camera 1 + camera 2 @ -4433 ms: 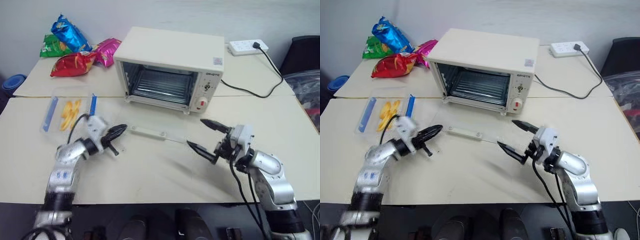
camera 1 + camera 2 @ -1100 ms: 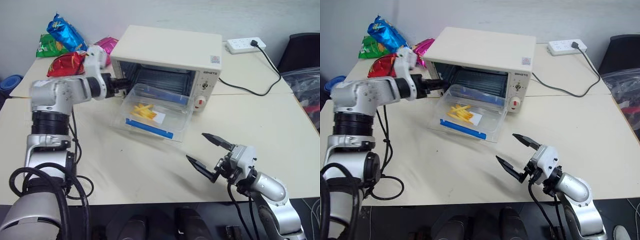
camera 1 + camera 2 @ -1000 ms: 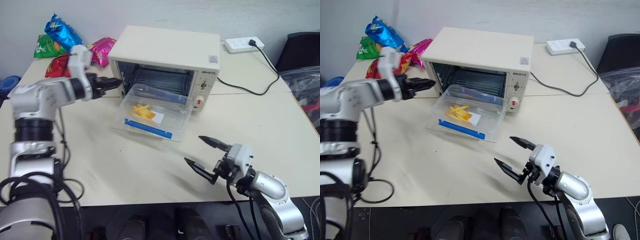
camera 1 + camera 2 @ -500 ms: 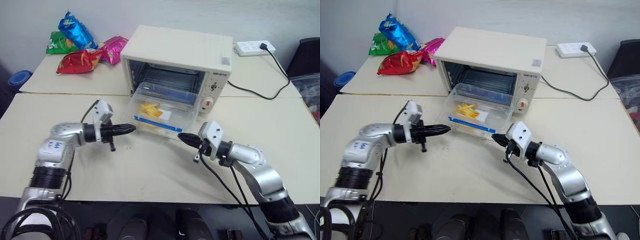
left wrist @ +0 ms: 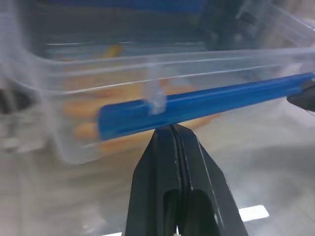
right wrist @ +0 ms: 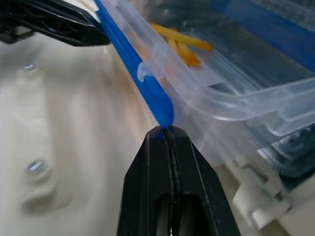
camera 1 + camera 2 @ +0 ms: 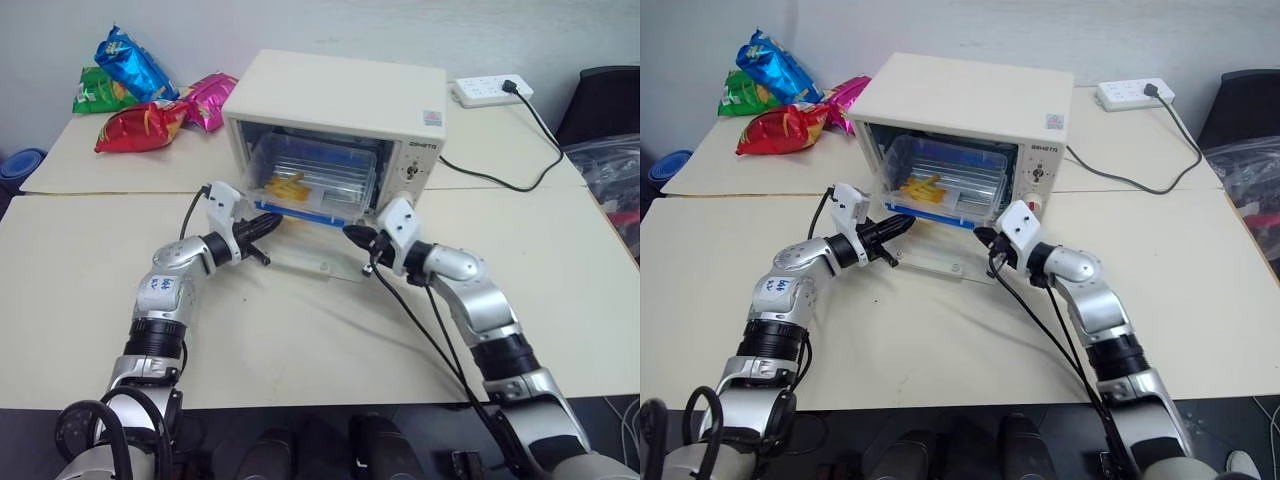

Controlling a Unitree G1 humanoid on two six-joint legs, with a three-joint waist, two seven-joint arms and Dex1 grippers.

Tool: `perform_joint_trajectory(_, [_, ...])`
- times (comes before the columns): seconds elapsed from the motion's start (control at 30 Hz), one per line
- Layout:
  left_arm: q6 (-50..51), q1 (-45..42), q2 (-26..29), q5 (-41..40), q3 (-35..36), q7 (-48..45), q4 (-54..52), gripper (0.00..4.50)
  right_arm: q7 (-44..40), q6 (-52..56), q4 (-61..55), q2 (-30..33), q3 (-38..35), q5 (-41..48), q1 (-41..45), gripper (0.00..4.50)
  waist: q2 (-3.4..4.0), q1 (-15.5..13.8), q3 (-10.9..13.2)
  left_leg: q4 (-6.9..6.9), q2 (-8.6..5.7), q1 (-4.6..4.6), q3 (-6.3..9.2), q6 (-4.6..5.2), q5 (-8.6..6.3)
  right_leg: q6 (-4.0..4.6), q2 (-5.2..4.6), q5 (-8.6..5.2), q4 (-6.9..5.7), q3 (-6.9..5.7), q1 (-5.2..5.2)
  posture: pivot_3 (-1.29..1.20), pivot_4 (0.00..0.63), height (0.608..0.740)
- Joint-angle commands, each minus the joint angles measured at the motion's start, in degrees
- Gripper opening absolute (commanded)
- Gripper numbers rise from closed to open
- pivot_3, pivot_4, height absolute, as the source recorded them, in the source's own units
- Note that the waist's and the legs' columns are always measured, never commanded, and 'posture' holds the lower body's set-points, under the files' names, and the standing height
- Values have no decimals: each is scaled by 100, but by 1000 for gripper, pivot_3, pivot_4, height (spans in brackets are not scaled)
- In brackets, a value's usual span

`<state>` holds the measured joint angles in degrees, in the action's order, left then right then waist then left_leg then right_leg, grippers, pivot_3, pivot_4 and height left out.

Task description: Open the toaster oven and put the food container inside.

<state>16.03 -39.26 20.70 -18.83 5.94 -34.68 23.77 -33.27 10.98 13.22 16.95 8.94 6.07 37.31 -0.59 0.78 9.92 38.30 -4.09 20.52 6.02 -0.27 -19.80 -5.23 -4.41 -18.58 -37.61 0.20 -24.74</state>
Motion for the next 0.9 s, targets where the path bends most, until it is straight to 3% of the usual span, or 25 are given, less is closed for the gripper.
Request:
perform_joint_trajectory(0.03, [-384,-324,-208,13,270,388,387,0,847,-48,98,-479,-368,-24,237,27,0,5,0,0,0,0,0,0,0,0,-1,0,-3,-1,0,0,150,740])
perform_joint_trajectory(0.27, [-1111,-655,-424,339,267,589,1176,0,1203,-45,76,-911,-323,-183,283,27,1,106,0,0,-2,0,-2,0,0,0,-1,0,-19,-2,-5,0,150,740])
perform_joint_trajectory(0.43, [-1165,-174,85,257,209,-285,662,0,126,757,-1223,-743,-282,785,-315,27,1,188,-2,-12,-6,3,-3,-1,0,0,-2,0,-33,-3,-43,0,150,740])
perform_joint_trajectory(0.53, [-690,399,732,-332,477,-1289,-161,553,-573,1420,-2477,-231,-356,1516,-976,0,2,265,-3,-19,-6,6,-3,-4,-4,1,-1,0,-35,0,-65,0,150,740])
perform_joint_trajectory(0.63, [-775,879,1389,-676,707,-2176,-705,1405,-878,1567,-2967,304,-667,1852,-1427,0,2,260,-3,-18,-9,7,-3,-2,-8,1,-2,1,-30,5,-70,0,150,740])
perform_joint_trajectory(0.77, [-510,1467,2316,-1526,1348,-3666,-1014,2603,-1711,756,-2230,1512,-835,1325,-1934,0,2,133,-3,-16,-14,7,-2,0,-12,6,-7,4,-15,5,-66,0,150,740])
perform_joint_trajectory(0.9, [-245,1871,3116,-1577,1288,-4655,-1019,3849,-2033,91,-1189,1708,-678,1058,-1892,0,2,66,-2,-12,-14,2,-8,10,-19,6,-8,4,-14,8,-59,0,150,740])
